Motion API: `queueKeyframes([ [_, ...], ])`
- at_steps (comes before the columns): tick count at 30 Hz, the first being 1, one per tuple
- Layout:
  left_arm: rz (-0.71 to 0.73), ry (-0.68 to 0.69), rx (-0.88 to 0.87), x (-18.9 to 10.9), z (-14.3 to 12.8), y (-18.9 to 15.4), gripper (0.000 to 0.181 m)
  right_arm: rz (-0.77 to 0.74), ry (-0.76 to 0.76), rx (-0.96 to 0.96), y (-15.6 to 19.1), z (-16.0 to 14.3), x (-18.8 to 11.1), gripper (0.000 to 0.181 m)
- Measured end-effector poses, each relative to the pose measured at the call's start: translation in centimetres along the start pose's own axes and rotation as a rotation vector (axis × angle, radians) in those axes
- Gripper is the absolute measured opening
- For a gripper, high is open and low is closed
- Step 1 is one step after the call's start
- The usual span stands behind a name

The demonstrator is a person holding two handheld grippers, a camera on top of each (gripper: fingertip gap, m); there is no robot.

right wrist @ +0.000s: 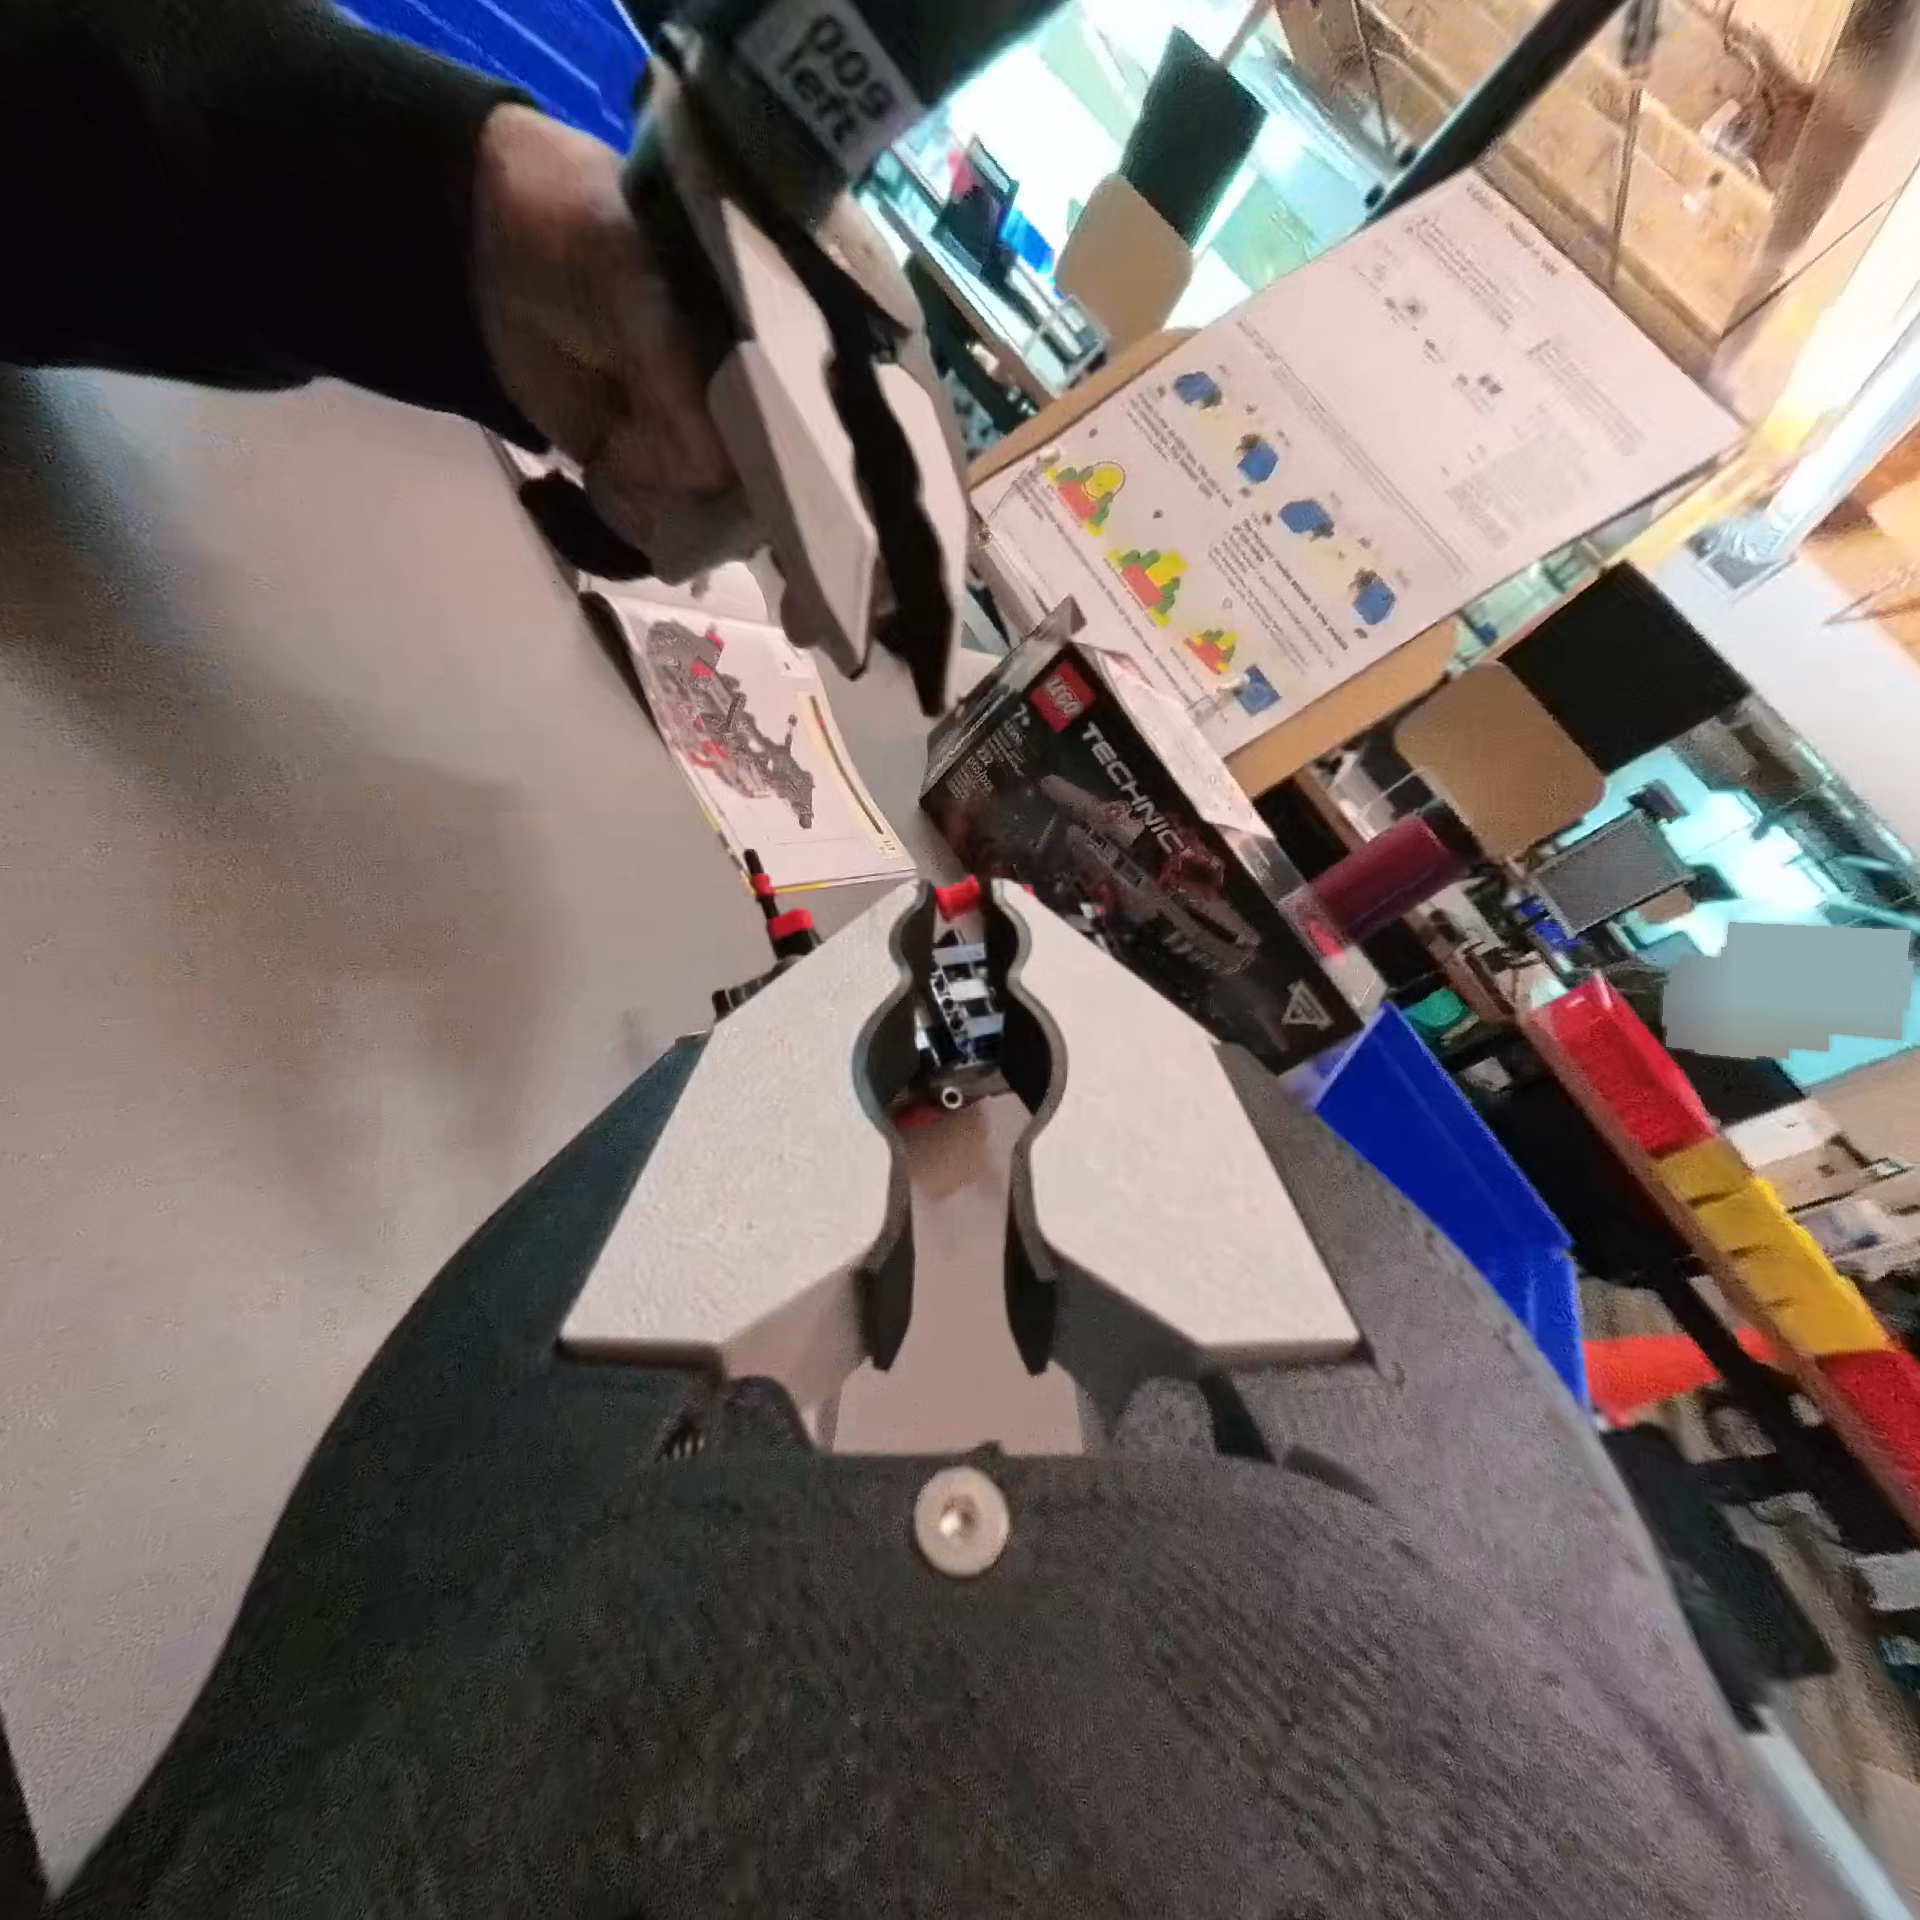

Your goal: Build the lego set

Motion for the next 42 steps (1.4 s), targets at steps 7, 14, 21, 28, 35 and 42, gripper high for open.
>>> queueKeyframes([
  [7,-0.152,0.048,-0.211,1.2,-0.2,-1.2,0.023,0.025,0.082,-0.213,2.3,3.0,1.1,0.008],
  [14,-0.266,0.079,-0.288,0.6,-0.7,-2.4,0.007,0.073,0.058,-0.291,3.8,4.4,1.8,0.008],
  [21,-0.262,-0.040,-0.293,-0.1,-0.4,-2.2,0.004,0.019,0.025,-0.173,3.6,4.8,2.2,0.009],
  [28,-0.270,-0.314,-0.417,-0.5,0.5,-1.9,0.004,-0.130,-0.041,-0.042,2.7,5.2,2.1,0.014],
  [35,-0.277,-0.466,-0.585,0.0,0.3,-1.7,0.004,-0.267,-0.075,-0.036,2.3,5.4,2.3,0.006],
  [42,-0.277,-0.552,-0.762,0.4,0.1,-1.6,0.005,-0.373,-0.056,-0.107,2.1,5.1,2.5,0.005],
])
Point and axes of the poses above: each gripper's, where its closed fingertips meet, x out along the fingers, z out of its top, y = z × x across the jaws, the point moved 5 cm from there along -x, back along the fingers, and after that the axes turned 2 degrees about -z, right-handed, at the moved point
